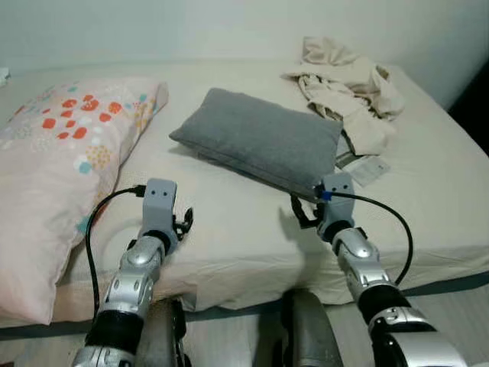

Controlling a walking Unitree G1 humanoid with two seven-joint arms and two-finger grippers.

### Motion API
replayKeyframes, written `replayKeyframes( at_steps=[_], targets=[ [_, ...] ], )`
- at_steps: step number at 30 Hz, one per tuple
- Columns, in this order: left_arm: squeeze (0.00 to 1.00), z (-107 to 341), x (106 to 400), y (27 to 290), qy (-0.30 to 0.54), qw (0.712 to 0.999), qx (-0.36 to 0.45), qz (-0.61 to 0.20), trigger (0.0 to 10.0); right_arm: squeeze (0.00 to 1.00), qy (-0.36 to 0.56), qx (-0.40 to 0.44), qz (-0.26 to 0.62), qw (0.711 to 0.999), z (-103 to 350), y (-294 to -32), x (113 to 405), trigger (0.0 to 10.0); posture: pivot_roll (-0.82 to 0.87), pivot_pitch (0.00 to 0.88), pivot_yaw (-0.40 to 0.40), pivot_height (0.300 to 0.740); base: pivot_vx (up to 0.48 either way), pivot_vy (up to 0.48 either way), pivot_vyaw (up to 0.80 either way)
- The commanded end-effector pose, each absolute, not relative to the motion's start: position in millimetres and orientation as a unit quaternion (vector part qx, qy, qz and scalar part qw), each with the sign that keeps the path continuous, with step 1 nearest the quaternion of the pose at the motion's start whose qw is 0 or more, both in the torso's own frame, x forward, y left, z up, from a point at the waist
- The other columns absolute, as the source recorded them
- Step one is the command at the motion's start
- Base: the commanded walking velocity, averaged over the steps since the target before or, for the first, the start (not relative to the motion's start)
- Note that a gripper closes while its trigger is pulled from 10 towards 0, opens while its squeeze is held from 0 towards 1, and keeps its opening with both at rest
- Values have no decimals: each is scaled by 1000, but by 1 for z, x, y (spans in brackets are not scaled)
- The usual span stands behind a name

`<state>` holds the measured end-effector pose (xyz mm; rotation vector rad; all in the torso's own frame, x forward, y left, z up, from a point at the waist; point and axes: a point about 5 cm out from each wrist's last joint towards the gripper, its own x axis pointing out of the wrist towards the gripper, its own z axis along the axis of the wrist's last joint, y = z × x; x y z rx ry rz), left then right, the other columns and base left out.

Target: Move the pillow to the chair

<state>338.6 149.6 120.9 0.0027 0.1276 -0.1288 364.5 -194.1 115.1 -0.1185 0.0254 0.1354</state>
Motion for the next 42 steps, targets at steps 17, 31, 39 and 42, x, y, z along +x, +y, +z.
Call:
replayKeyframes(
  at_steps=[17,31,39,42],
  targets=[
    [0,127,333,173,66,996,-6,-55,10000,0,34,194,-30,980,128,-247,372,10000,146,303,28,573,0,0,0],
    [0,125,331,183,78,997,-4,-22,10000,0,80,190,39,978,120,-221,376,10000,163,314,36,573,0,0,0],
    [0,126,332,180,78,997,-19,-14,10000,0,72,196,45,977,122,-215,378,0,166,310,38,573,0,0,0],
    [0,126,333,177,78,997,-14,-18,10000,0,70,197,35,977,122,-218,378,0,163,307,39,573,0,0,0]
  ],
)
